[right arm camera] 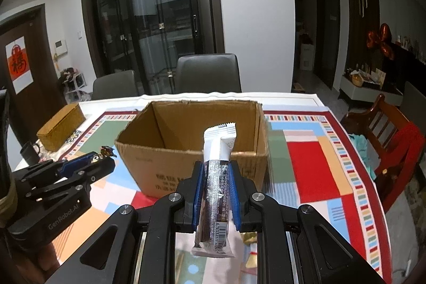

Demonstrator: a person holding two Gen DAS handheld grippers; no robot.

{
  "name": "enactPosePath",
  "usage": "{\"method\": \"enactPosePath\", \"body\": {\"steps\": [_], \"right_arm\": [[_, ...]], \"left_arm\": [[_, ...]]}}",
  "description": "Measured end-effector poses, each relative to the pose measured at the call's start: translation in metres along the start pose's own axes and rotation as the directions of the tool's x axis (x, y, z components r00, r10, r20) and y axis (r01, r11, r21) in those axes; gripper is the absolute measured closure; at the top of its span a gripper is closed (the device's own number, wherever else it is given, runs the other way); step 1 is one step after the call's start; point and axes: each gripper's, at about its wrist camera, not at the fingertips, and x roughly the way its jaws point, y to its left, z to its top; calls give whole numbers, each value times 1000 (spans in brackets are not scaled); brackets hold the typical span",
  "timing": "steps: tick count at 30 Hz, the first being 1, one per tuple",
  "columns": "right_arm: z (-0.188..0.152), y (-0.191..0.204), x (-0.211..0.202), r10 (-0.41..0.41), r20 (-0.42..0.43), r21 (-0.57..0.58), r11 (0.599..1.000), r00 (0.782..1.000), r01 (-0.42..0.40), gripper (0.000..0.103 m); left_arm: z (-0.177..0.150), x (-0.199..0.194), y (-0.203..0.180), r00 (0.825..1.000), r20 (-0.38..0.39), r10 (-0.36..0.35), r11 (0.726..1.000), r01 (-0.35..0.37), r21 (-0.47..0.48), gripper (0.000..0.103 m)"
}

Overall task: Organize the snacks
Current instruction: 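Lift both snacks and carry them over the cardboard box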

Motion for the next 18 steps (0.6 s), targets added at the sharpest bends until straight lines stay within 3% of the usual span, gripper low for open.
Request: {"method": "enactPosePath", "body": {"steps": [18], "right_arm": [[41,-9,11,-3,50,-19,1000,999,4,83]], "left_arm": [[36,18,-3,999,33,-17,999,15,33,77]]}}
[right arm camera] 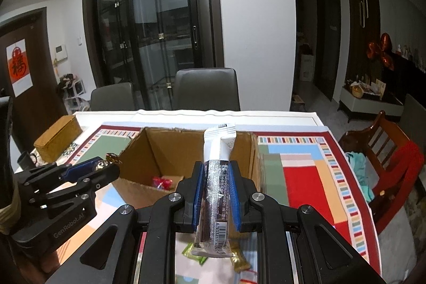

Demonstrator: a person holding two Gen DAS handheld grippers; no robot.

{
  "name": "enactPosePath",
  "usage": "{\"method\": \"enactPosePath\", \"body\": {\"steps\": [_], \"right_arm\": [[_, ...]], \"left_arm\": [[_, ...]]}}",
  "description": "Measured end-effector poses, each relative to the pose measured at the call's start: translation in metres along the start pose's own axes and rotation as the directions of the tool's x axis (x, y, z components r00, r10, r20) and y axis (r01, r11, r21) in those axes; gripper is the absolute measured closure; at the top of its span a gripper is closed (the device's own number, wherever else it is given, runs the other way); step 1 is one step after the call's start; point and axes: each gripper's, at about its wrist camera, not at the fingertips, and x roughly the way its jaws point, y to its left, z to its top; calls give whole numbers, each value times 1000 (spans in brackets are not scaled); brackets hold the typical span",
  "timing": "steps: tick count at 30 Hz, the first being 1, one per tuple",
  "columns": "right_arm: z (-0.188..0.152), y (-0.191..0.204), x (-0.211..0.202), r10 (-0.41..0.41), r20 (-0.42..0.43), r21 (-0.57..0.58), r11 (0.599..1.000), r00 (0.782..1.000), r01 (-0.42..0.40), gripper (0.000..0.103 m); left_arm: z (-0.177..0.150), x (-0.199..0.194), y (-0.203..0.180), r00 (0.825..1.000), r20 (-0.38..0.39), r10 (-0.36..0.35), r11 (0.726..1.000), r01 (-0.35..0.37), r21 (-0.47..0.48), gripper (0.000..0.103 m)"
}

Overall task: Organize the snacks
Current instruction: 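Lift both snacks and carry them over the cardboard box, then open both tools to drop the dark bar and gold candy into the box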

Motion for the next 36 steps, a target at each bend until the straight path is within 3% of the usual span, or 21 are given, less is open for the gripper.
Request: {"method": "enactPosePath", "body": {"steps": [15,36], "right_arm": [[31,4,34,39,-11,-42,998,999,-39,83],[42,7,74,80,-71,-39,996,994,-83,83]], "left_arm": [[28,30,8,1000,7,-2,1000,1,16,77],[31,60,15,999,-35,-28,1000,28,-1,75]]}}
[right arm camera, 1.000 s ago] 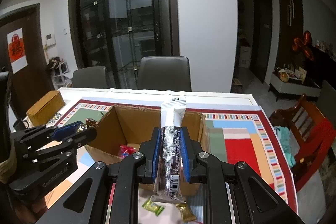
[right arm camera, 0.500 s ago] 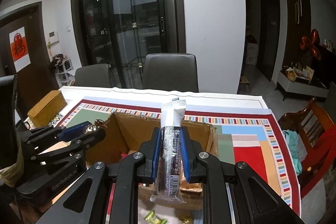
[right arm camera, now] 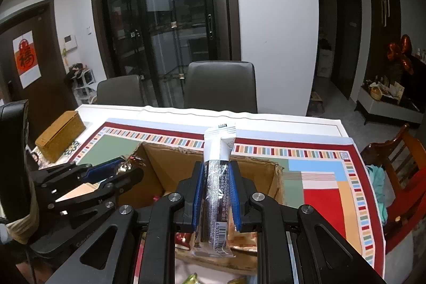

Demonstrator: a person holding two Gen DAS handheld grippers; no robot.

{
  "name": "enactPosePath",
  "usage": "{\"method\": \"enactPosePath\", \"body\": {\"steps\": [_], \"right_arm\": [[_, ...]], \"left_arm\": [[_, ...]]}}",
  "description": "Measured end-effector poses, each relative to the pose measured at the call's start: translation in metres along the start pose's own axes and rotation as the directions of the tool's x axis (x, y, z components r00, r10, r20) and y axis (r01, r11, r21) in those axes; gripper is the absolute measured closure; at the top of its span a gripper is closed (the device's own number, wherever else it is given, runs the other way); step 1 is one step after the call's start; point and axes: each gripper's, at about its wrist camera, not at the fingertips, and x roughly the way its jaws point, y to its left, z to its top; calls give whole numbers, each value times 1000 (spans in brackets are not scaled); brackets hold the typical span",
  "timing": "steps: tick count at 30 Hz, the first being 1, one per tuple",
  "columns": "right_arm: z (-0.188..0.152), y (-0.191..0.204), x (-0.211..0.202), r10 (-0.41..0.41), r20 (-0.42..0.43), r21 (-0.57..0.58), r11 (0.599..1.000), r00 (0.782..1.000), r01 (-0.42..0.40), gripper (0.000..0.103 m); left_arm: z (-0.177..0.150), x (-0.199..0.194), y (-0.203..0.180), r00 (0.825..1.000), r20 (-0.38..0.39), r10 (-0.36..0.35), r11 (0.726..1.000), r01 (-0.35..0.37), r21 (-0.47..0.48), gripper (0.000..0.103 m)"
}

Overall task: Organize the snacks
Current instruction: 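Open both tools to drop the dark bar and gold candy into the box, then withdraw both open tools from the box toward the remaining snacks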

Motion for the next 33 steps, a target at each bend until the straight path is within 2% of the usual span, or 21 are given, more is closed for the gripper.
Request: {"method": "enactPosePath", "body": {"steps": [2,3,4,6,7,9,18,33], "right_arm": [[0,-1,0,-4,3,3,1000,1000,4,82],[1,-1,0,-6,3,5,1000,1000,6,77],[2,-2,0,-9,5,10,1000,1000,9,62],[2,-3,-4,-30,22,16,999,999,30,43],[3,-2,-5,-40,30,17,999,999,39,36],[3,-3,-9,-59,40,21,998,997,59,30],[-1,-5,-29,-86,52,30,996,995,84,30],[-21,-15,-73,-131,54,49,991,990,128,30]], "left_arm": [[2,0,0,1000,-3,5,1000,-5,0,65],[3,0,1,1000,1,12,1000,-12,-3,56],[3,-2,2,1000,6,21,1000,-21,-6,49],[3,-5,4,999,11,35,999,-35,-15,44],[3,-5,4,999,12,38,999,-38,-19,41],[3,-8,5,999,16,45,999,-44,-28,34],[3,-23,-3,998,38,56,998,-55,-33,23],[-18,-52,-28,999,36,26,1000,-26,-17,22]]}}
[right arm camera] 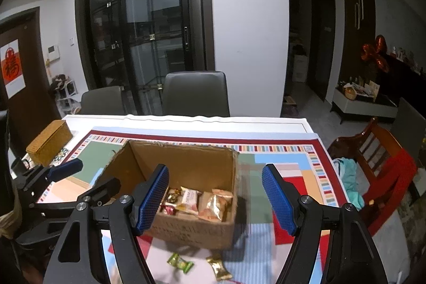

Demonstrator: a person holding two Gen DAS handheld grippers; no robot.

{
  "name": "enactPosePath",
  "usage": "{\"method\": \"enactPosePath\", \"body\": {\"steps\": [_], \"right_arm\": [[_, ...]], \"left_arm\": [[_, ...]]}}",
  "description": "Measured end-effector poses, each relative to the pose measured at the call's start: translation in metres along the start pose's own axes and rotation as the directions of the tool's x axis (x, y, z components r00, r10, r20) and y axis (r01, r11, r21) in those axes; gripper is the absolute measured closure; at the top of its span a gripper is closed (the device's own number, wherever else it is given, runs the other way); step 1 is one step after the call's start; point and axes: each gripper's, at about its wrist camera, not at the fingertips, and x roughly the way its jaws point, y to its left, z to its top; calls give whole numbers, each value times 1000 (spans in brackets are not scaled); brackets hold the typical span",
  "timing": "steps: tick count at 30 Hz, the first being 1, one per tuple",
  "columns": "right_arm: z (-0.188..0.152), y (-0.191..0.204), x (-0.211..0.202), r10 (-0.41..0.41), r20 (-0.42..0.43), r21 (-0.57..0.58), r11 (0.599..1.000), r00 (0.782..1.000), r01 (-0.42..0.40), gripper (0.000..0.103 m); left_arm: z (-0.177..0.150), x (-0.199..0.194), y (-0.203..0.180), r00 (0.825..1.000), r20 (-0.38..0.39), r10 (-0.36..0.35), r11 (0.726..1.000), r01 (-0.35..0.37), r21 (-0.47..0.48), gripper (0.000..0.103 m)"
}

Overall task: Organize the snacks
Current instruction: 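Withdraw both open tools from the box toward the remaining snacks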

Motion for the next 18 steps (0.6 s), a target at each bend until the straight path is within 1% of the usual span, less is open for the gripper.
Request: {"method": "enactPosePath", "body": {"steps": [8,13,18], "right_arm": [[-11,-7,-19,-6,11,7,1000,1000,6,30],[-18,-17,-35,-31,27,11,999,999,31,30],[-28,-24,-40,-43,5,6,999,999,43,30]], "left_arm": [[-13,-17,-12,1000,2,1,1000,-1,14,22],[-21,-23,-25,1000,3,-7,999,7,39,22],[-32,-31,-33,1000,15,-18,999,18,32,22]]}}
